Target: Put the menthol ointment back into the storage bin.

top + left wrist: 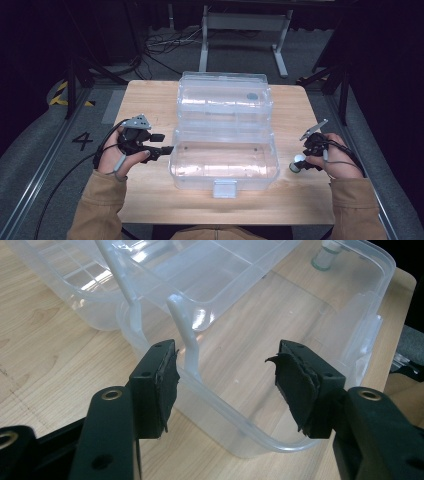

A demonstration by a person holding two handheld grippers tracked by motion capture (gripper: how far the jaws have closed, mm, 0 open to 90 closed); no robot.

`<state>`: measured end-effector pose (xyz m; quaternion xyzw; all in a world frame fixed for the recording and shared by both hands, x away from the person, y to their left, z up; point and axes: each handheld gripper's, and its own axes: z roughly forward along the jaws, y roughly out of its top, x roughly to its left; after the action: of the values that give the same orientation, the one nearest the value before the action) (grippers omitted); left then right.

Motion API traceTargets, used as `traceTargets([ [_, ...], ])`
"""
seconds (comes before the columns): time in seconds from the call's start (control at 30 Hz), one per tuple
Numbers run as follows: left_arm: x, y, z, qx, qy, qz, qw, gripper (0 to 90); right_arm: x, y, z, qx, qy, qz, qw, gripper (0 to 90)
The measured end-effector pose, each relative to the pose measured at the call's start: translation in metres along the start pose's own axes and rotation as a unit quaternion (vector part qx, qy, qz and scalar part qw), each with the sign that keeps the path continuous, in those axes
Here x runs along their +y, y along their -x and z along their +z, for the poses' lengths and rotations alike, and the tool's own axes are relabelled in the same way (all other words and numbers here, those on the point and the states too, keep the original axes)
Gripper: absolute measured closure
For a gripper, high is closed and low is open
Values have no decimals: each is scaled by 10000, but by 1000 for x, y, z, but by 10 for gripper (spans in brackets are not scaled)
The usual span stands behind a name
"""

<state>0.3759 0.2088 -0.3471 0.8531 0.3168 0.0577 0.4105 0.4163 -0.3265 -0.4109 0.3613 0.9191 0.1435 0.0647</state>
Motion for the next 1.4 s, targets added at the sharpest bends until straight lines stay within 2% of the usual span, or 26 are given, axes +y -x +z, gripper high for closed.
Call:
traceTargets([
  [0.1,0,0,0,-5,-4,17,10000,427,0,2,9,68,-112,15,9999,347],
  [0.43,0,0,1,-11,-18,20,10000,425,-1,4,17,116,-226,61,9997,361],
  [0.53,0,0,1,-1,-15,25,10000,420,-1,5,18,118,-254,27,9996,380],
  [0.57,0,0,1,-1,-20,33,10000,420,-1,5,19,108,-260,27,9996,415],
  [0.6,0,0,1,0,-20,35,10000,420,-1,4,18,146,-292,91,9994,454],
  [0.73,0,0,1,1,-20,33,10000,420,-1,4,18,179,-292,181,9992,496],
  [0.87,0,0,0,0,-18,49,10000,420,-1,4,17,161,-285,206,9993,499],
  [1.2,0,0,1,-1,-9,50,10000,419,0,3,14,194,-283,137,9993,502],
  [1.4,-1,0,-2,8,4,29,10000,420,4,-2,3,276,-262,-2,9993,502],
])
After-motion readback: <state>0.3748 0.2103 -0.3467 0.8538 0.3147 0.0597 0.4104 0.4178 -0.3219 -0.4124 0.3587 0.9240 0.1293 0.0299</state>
